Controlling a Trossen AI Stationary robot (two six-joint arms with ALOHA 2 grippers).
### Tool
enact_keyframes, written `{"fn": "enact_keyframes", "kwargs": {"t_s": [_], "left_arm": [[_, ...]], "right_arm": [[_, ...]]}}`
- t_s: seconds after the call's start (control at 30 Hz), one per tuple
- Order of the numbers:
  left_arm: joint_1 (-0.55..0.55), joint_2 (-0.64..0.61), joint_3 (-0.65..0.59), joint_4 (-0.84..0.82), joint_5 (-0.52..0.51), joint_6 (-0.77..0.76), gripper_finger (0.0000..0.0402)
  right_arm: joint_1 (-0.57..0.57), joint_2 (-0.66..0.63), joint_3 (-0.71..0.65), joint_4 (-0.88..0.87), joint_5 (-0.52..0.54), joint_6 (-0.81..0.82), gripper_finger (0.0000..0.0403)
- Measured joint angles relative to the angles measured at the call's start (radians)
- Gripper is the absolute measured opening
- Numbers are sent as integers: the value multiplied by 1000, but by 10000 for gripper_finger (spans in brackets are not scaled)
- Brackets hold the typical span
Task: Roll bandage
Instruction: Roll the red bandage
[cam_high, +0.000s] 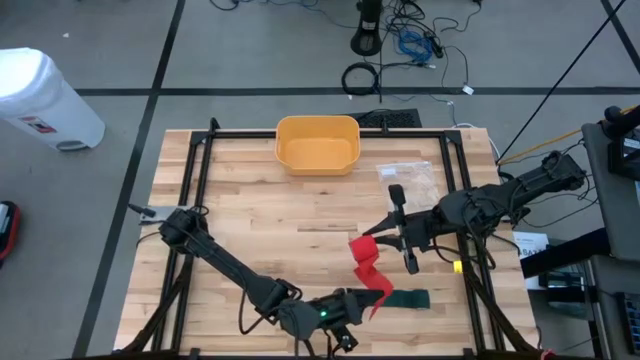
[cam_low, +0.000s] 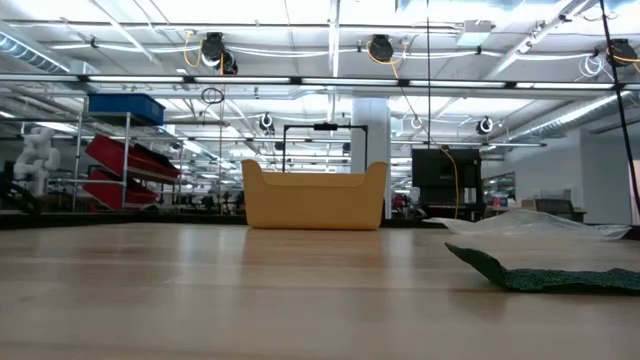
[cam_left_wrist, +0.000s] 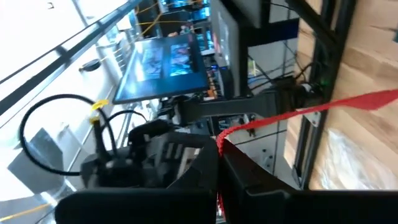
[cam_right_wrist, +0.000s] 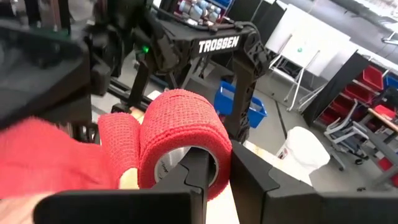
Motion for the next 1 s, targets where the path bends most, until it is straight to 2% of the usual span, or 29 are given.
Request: {"fn": "enact_keyframes", "kwargs": {"t_s": [0.33, 0.63, 1.0], "left_arm": [[-30, 0, 0, 318, -12, 153, 3], [-32, 0, 0, 670, -95, 381, 3], [-26, -10, 0, 820, -78, 470, 2]], "right_arm": [[4, 0, 0, -65, -2, 41, 41], [55, 0, 0, -72, -4, 48, 41], [103, 0, 0, -80, -4, 61, 41]]}}
